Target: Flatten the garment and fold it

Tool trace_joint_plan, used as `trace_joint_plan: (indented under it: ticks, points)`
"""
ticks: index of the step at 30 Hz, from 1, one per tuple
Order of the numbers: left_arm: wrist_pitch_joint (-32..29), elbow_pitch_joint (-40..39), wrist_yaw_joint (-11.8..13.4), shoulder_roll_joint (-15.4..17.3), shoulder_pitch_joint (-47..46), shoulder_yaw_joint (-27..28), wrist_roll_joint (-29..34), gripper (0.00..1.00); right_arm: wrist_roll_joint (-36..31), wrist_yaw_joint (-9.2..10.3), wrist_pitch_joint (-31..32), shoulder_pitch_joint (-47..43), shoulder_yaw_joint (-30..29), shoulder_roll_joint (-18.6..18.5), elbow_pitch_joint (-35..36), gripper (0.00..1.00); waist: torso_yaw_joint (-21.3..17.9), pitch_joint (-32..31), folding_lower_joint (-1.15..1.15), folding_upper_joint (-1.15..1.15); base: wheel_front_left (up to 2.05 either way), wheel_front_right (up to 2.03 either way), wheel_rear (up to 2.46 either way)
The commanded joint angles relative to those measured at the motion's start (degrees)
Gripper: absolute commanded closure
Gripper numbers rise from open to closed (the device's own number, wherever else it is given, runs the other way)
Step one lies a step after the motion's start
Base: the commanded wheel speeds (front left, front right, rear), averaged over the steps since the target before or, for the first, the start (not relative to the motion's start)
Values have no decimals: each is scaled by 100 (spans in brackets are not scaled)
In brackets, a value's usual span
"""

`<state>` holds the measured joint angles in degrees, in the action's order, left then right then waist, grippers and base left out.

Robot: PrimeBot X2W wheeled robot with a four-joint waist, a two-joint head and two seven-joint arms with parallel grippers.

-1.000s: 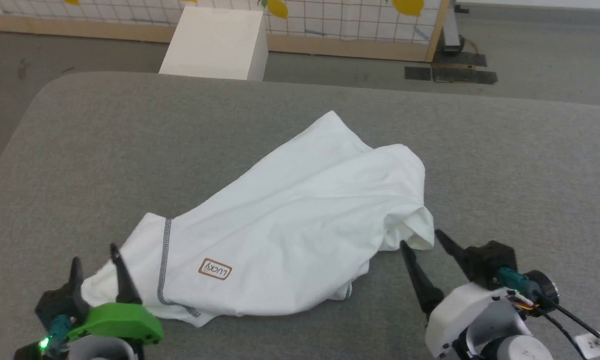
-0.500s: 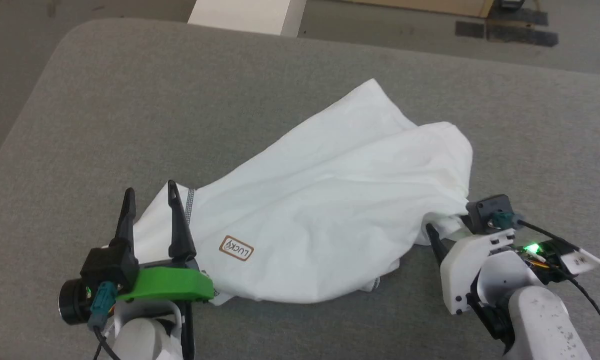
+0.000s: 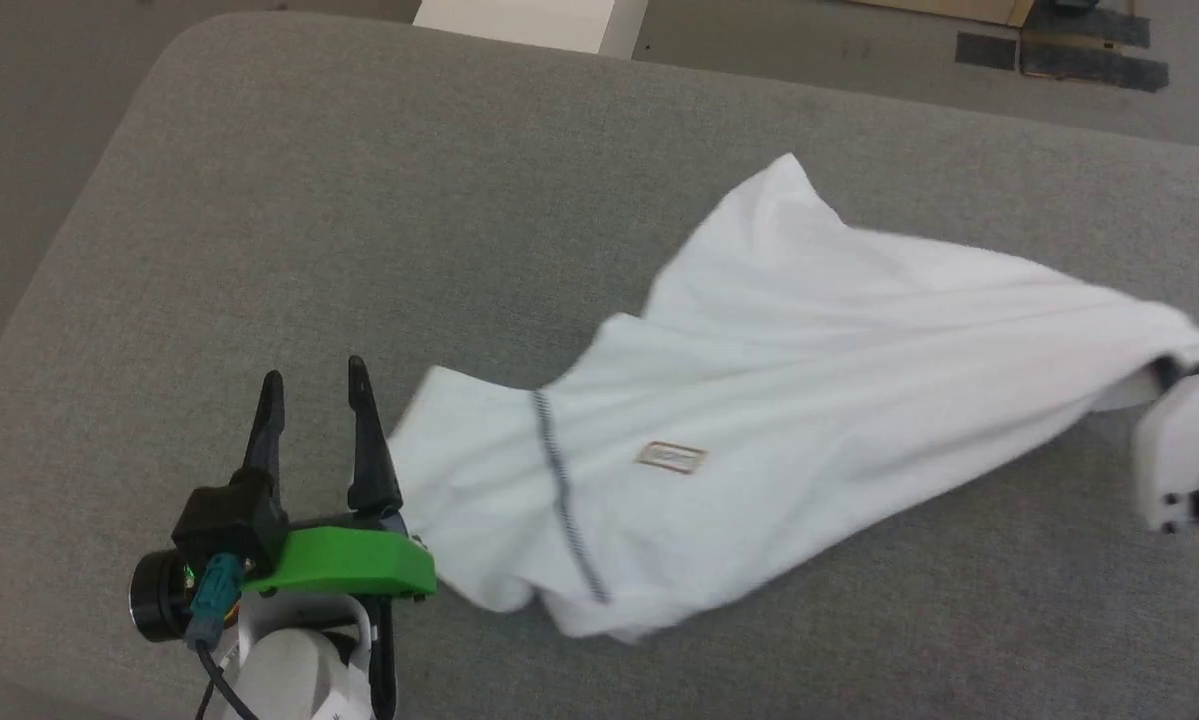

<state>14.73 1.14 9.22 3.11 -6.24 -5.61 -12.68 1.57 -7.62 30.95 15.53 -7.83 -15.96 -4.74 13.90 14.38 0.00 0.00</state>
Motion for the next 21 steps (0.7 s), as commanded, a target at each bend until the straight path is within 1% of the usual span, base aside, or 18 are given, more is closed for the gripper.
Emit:
trace_joint_plan:
  ticks: [1, 3, 6, 8, 10, 11, 12, 14, 16, 21]
  points:
    - [27, 15, 11, -23, 3, 3, -16, 0, -73, 13, 68, -78, -287, -144, 126, 100, -39, -124, 0, 0, 0, 0, 0]
    - [27, 50, -37, -23, 16, -7, -23, 0, -154, 13, 145, -175, -731, -281, 296, 100, -48, -164, 0, 0, 0, 0, 0]
    - [27, 75, -58, -23, 46, -29, -31, 0, -195, 13, 238, -361, -1273, -303, 376, 100, -93, -199, 0, 0, 0, 0, 0]
    - [27, 89, -67, -23, 69, -48, -36, 0, -165, 13, 284, -512, -1511, -182, 338, 100, -143, -208, 0, 0, 0, 0, 0]
    - [27, 114, -91, -23, 81, -45, -27, 0, -134, 13, 262, -671, -1626, 15, 302, 100, -214, -210, 0, 0, 0, 0, 0]
    - [27, 134, -117, -23, 82, -39, -11, 0, -75, 13, 218, -745, -1653, 167, 288, 70, -267, -219, 0, 0, 0, 0, 0]
    - [27, 154, -137, -23, 85, -40, 8, 0, -37, 13, 150, -801, -1661, 284, 291, 0, -313, -226, 0, 0, 0, 0, 0]
    - [27, 197, -186, -23, 69, -39, 58, 0, 22, 13, -45, -930, -1656, 521, 318, 0, -425, -247, 0, 0, 0, 0, 0]
    - [27, 256, -254, -23, 38, -48, 111, 0, 137, 13, -385, -1059, -1576, 807, 379, 0, -574, -281, 0, 0, 0, 0, 0]
    - [27, 585, -455, -2, -108, -230, 329, 0, 276, 13, -1548, -1388, -1057, 1127, 620, 0, -1005, -400, 0, 0, 0, 0, 0]
